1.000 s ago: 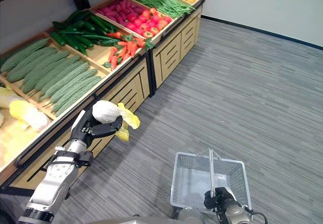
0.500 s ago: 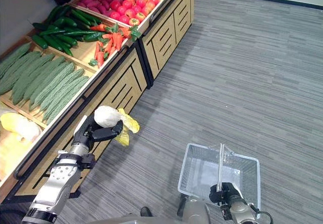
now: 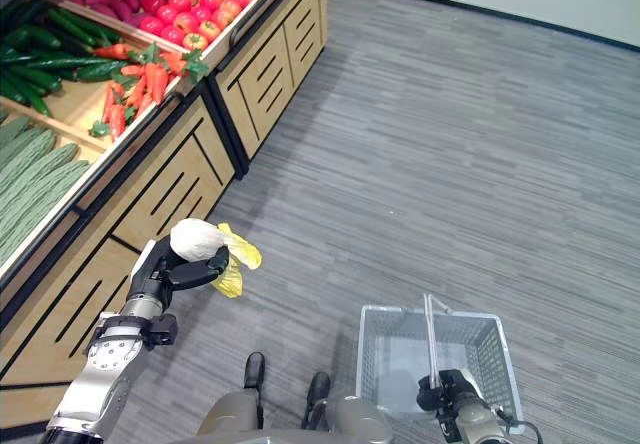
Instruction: Get the vegetables into the basket
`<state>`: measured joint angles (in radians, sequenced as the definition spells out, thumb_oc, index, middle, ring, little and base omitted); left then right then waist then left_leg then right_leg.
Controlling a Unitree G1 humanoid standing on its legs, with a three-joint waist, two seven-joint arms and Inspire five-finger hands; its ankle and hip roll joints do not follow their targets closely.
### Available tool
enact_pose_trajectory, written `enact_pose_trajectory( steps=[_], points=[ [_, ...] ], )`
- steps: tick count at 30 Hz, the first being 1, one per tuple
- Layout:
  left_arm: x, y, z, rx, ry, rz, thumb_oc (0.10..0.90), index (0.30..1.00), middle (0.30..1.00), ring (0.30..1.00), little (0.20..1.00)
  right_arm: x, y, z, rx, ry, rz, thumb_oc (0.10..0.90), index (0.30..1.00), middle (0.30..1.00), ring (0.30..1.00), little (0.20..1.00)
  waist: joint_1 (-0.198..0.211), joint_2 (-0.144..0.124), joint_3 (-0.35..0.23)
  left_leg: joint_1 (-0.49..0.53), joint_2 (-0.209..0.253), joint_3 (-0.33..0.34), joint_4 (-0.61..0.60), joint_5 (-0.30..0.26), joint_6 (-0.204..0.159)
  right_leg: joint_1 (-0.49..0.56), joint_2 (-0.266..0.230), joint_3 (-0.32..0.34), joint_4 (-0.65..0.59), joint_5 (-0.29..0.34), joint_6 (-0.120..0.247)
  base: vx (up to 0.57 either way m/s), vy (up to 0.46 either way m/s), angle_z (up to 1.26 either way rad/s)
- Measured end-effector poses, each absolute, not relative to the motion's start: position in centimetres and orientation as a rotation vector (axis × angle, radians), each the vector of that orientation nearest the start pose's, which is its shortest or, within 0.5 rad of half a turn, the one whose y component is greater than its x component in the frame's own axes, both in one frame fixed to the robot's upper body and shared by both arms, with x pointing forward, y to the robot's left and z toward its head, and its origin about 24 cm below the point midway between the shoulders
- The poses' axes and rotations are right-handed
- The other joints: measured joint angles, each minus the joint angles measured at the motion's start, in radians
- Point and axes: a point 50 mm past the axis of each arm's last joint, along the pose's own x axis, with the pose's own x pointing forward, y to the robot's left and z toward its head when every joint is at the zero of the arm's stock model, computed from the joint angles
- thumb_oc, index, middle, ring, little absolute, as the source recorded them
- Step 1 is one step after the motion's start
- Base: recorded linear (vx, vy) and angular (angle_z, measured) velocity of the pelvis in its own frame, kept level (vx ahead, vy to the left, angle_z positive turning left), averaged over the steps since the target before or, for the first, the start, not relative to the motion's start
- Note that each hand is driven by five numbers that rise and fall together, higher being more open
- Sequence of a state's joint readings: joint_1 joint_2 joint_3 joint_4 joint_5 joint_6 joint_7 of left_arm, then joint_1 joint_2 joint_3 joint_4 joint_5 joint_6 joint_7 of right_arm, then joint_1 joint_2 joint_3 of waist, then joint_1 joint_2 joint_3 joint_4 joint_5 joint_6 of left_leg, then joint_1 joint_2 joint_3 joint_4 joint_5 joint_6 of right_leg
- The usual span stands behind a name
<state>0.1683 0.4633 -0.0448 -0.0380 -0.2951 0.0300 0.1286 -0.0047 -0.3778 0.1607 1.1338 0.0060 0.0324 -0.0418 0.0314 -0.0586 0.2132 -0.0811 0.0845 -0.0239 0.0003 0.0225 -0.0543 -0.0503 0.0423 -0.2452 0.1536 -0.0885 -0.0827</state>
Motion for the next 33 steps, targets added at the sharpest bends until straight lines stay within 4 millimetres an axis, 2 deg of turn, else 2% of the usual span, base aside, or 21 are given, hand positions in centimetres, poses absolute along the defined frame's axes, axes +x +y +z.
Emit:
enact_pose_trajectory(
  steps=[1,2,3,4,6,9,11,13,15,17,21,24,29,32,33],
  points=[
    [21.7,23.7,2.8,0.173,0.168,0.104,0.400,0.300,0.300,0.300,0.300,10.3,-28.5,-14.0,-0.439,1.171,-0.134,0.400,0.300,0.300,0.300,0.300,0.003,0.018,-0.002,0.012,-0.002,0.013,0.008,-0.005,0.026,0.007,0.003,0.014,0.005,0.000,0.001,0.08,0.267,-0.40],
    [21.7,23.6,2.7,0.170,0.170,0.100,0.400,0.300,0.300,0.300,0.300,9.8,-28.8,-14.0,-0.445,1.185,-0.138,0.400,0.300,0.300,0.300,0.300,-0.009,0.037,-0.011,0.030,-0.003,0.016,0.001,0.020,0.041,0.009,0.008,0.021,0.002,0.001,0.004,0.09,0.405,-0.31],
    [21.8,23.7,2.9,0.174,0.164,0.101,0.400,0.300,0.300,0.300,0.300,9.4,-28.9,-14.1,-0.445,1.199,-0.141,0.400,0.300,0.300,0.300,0.300,-0.012,0.054,-0.013,0.042,-0.003,0.024,-0.016,0.039,0.031,0.008,0.008,0.029,0.007,0.000,0.010,0.06,0.404,-0.16],
    [21.9,23.7,3.0,0.176,0.160,0.103,0.400,0.300,0.300,0.300,0.300,9.3,-28.8,-14.1,-0.443,1.203,-0.141,0.400,0.300,0.300,0.300,0.300,-0.013,0.057,-0.013,0.046,-0.006,0.038,-0.026,0.043,0.031,0.005,0.004,0.037,0.008,0.003,0.017,0.03,0.378,-0.38],
    [22.2,23.9,3.4,0.188,0.146,0.105,0.400,0.300,0.300,0.300,0.300,9.2,-28.9,-14.2,-0.445,1.211,-0.147,0.400,0.300,0.300,0.300,0.300,-0.006,0.080,-0.018,0.057,-0.024,0.076,-0.063,0.063,0.023,-0.023,-0.016,0.064,0.022,0.003,0.047,0.01,0.312,-0.36],
    [22.5,24.0,3.7,0.211,0.131,0.110,0.400,0.300,0.300,0.300,0.300,9.4,-28.8,-14.1,-0.449,1.208,-0.149,0.400,0.300,0.300,0.300,0.300,0.003,0.090,-0.023,0.055,-0.047,0.123,-0.075,0.066,0.029,-0.046,-0.041,0.103,0.019,0.013,0.078,0.01,0.209,-0.35],
    [22.7,24.2,4.1,0.228,0.121,0.108,0.400,0.300,0.300,0.300,0.300,9.5,-28.7,-14.2,-0.444,1.204,-0.149,0.400,0.300,0.300,0.300,0.300,-0.001,0.089,-0.024,0.060,-0.066,0.133,-0.085,0.069,0.043,-0.048,-0.064,0.102,0.006,0.017,0.098,0.02,0.170,-0.17],
    [22.8,24.7,4.3,0.258,0.122,0.109,0.400,0.300,0.300,0.300,0.300,9.7,-28.5,-14.2,-0.442,1.204,-0.151,0.400,0.300,0.300,0.300,0.300,0.011,0.089,-0.025,0.066,-0.074,0.165,-0.087,0.064,0.054,-0.049,-0.085,0.098,-0.006,0.029,0.116,0.03,0.126,-0.35],
    [22.8,25.4,4.4,0.307,0.145,0.086,0.400,0.300,0.300,0.300,0.300,10.5,-28.3,-14.1,-0.444,1.189,-0.149,0.400,0.300,0.300,0.300,0.300,0.008,0.091,-0.026,0.072,-0.077,0.182,-0.087,0.061,0.059,-0.034,-0.092,0.098,-0.031,0.042,0.129,0.02,0.050,-0.28],
    [22.9,25.3,4.5,0.319,0.146,0.054,0.400,0.300,0.300,0.300,0.300,11.1,-28.1,-14.0,-0.457,1.176,-0.133,0.400,0.300,0.300,0.300,0.300,0.007,0.093,-0.028,0.084,-0.078,0.191,-0.087,0.060,0.060,-0.005,-0.088,0.102,-0.076,0.068,0.131,0.01,0.003,-0.13],
    [22.8,23.6,3.4,0.311,0.186,-0.049,0.400,0.300,0.300,0.300,0.300,11.8,-28.3,-13.7,-0.474,1.165,-0.132,0.400,0.300,0.300,0.300,0.300,0.008,0.107,-0.044,0.104,-0.075,0.205,-0.087,0.056,0.066,0.045,-0.078,0.115,-0.159,0.106,0.130,0.01,-0.046,-0.12],
    [22.5,22.0,2.1,0.345,0.239,-0.172,0.400,0.300,0.300,0.300,0.300,13.4,-28.8,-12.8,-0.510,1.116,-0.123,0.400,0.300,0.300,0.300,0.300,0.004,0.122,-0.056,0.119,-0.070,0.219,-0.087,0.056,0.067,0.092,-0.066,0.128,-0.231,0.151,0.127,0.02,-0.085,-0.15],
    [22.6,21.5,1.5,0.450,0.257,-0.207,0.400,0.300,0.300,0.300,0.300,16.3,-28.6,-11.2,-0.561,0.995,-0.084,0.400,0.300,0.300,0.300,0.300,-0.008,0.132,-0.064,0.134,-0.054,0.221,-0.088,0.056,0.065,0.111,-0.050,0.133,-0.245,0.153,0.125,0.01,-0.126,-0.05],
    [22.9,21.8,0.8,0.538,0.289,-0.206,0.400,0.300,0.300,0.300,0.300,17.8,-28.2,-10.2,-0.573,0.920,-0.073,0.400,0.300,0.300,0.300,0.300,-0.015,0.143,-0.077,0.134,-0.051,0.221,-0.088,0.057,0.063,0.109,-0.047,0.134,-0.245,0.152,0.126,0.00,-0.088,-0.01],
    [23.1,22.0,0.0,0.590,0.321,-0.200,0.400,0.300,0.300,0.300,0.300,18.7,-27.8,-9.6,-0.579,0.873,-0.060,0.400,0.300,0.300,0.300,0.300,-0.019,0.154,-0.087,0.134,-0.050,0.221,-0.088,0.058,0.063,0.108,-0.047,0.134,-0.245,0.151,0.125,-0.01,-0.108,0.01]
  ],
)
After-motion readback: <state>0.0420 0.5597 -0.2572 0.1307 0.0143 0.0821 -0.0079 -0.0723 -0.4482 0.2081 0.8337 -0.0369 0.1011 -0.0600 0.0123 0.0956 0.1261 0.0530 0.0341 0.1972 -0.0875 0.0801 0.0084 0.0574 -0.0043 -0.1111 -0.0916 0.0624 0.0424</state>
